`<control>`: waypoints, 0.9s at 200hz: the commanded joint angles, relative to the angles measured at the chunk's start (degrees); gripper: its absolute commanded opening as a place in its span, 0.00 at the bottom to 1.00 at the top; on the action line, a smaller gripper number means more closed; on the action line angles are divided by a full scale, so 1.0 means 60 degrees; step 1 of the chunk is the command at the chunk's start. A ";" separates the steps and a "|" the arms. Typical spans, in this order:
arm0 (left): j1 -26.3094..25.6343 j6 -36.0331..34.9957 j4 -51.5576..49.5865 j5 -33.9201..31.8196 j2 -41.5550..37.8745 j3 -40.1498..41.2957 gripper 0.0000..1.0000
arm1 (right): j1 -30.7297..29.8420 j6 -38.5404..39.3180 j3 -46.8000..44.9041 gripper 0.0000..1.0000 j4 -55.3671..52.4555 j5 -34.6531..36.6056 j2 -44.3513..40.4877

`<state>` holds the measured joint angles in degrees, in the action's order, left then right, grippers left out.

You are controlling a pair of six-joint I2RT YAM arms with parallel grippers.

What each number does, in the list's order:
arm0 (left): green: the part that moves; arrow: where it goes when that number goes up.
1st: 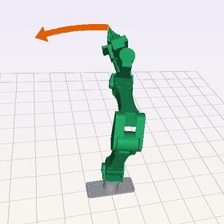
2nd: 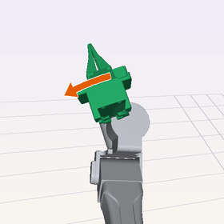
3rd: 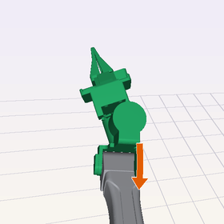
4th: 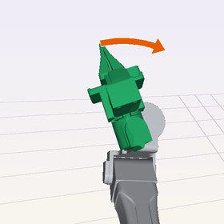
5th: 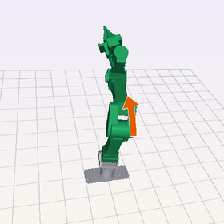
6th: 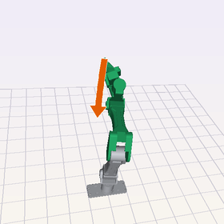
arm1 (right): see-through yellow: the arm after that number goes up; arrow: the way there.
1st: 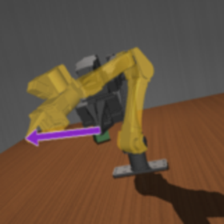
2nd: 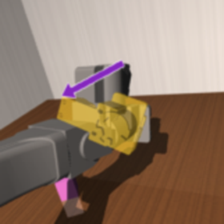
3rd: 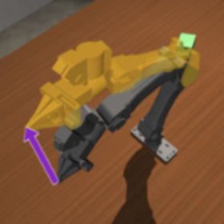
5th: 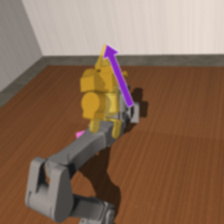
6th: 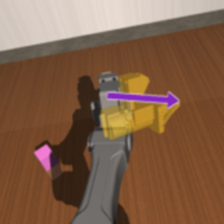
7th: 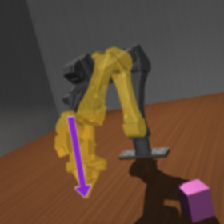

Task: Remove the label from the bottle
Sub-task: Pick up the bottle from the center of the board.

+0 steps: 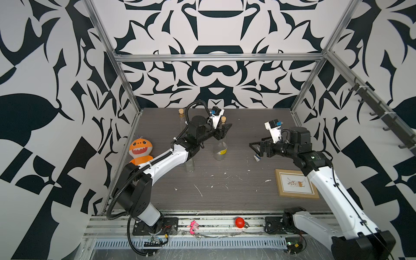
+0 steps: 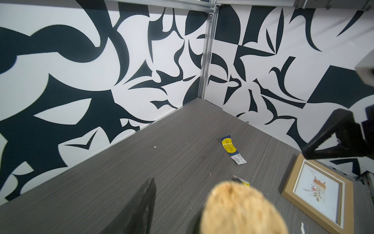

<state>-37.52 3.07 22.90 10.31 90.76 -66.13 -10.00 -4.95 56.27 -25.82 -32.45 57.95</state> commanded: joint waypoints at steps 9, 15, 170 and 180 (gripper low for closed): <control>-0.0017 -0.0056 0.0422 0.0358 0.0220 -0.0404 0.48 | -0.0047 0.0121 -0.0003 0.97 0.0276 -0.0217 -0.0050; -0.0017 -0.0041 0.0474 0.0421 0.0224 -0.0404 0.46 | -0.0034 0.0122 -0.0017 0.97 0.0297 -0.0217 -0.0053; -0.0856 0.0097 -0.1116 0.0224 -0.0547 -0.0977 0.00 | -0.0058 -0.0600 -0.0488 0.97 0.1023 0.0112 -0.0499; -0.0921 0.0207 -0.1322 0.0004 -0.0717 -0.1016 0.00 | -0.0147 -0.0718 -0.0569 0.97 0.0988 0.0233 -0.0584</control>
<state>-42.00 3.16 16.60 13.32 91.39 -70.37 -10.02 -7.11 53.78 -22.63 -32.67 56.51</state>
